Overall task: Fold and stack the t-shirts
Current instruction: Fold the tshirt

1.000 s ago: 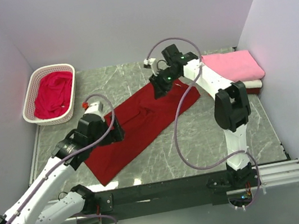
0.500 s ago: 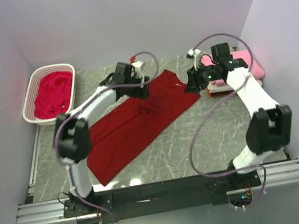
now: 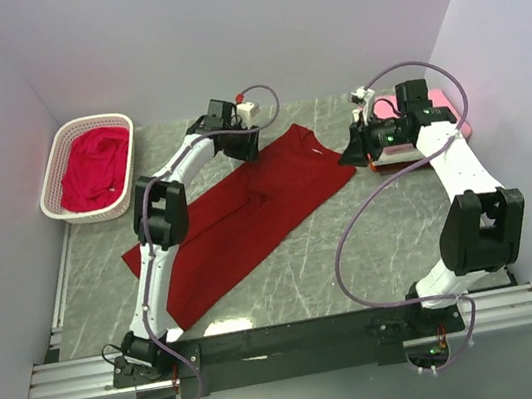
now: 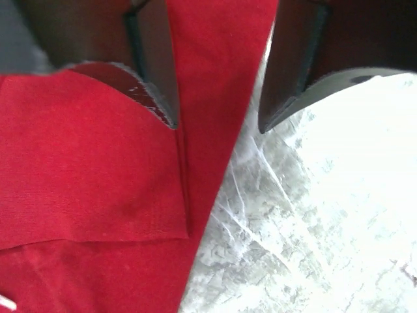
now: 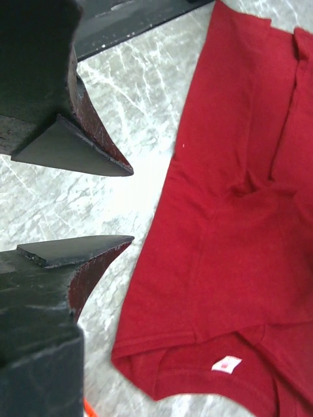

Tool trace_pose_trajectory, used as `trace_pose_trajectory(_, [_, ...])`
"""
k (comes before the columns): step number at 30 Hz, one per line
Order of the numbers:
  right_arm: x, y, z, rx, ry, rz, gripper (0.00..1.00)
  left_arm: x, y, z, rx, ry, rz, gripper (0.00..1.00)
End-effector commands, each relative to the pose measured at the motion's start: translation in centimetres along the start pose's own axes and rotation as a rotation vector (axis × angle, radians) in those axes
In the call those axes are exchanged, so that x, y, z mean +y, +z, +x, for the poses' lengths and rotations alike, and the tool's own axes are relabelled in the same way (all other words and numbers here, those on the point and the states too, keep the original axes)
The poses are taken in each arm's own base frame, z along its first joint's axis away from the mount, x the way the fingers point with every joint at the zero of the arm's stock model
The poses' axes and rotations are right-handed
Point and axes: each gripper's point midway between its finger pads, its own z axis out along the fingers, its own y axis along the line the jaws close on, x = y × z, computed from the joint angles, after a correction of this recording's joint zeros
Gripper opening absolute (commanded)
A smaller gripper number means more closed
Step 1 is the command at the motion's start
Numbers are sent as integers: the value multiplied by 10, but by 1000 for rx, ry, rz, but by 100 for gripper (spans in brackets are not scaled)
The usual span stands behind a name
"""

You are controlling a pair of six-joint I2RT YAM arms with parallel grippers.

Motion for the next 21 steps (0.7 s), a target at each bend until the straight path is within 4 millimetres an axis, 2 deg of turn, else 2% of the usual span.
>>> trace_pose_trajectory(1, [10, 1, -6, -28, -29, -59, 49, -1, 11, 6, 25, 30, 41, 56])
trace_pose_trajectory(4, [8, 1, -5, -26, -30, -51, 49, -5, 16, 17, 54, 34, 81, 46])
trace_pose_trajectory(7, [7, 4, -2, -18, -15, -59, 49, -8, 19, 29, 82, 24, 101, 43])
trace_pose_trajectory(9, [6, 5, 0, -12, -4, -66, 49, -6, 21, 35, 96, 17, 93, 33])
trace_pose_trajectory(10, [6, 5, -1, -12, -5, -66, 49, -3, 22, 37, 102, 11, 76, 27])
trace_pose_trajectory(11, [5, 5, 0, -10, -1, -63, 49, -1, 23, 38, 105, 7, 64, 4])
trace_pose_trajectory(12, [4, 5, 1, -9, 0, -60, 49, 2, 22, 37, 102, 3, 45, 0])
trace_pose_trajectory(15, [2, 6, 2, -6, 5, -52, 49, 27, 17, 28, 72, -37, -91, 0])
trace_pose_trajectory(19, [-4, 9, 7, 11, 26, -41, 49, 83, -6, 15, 6, -214, -261, 0])
trace_pose_trajectory(21, [-7, 12, 11, 23, 40, -40, 49, 114, -19, 19, -7, -332, -316, 0])
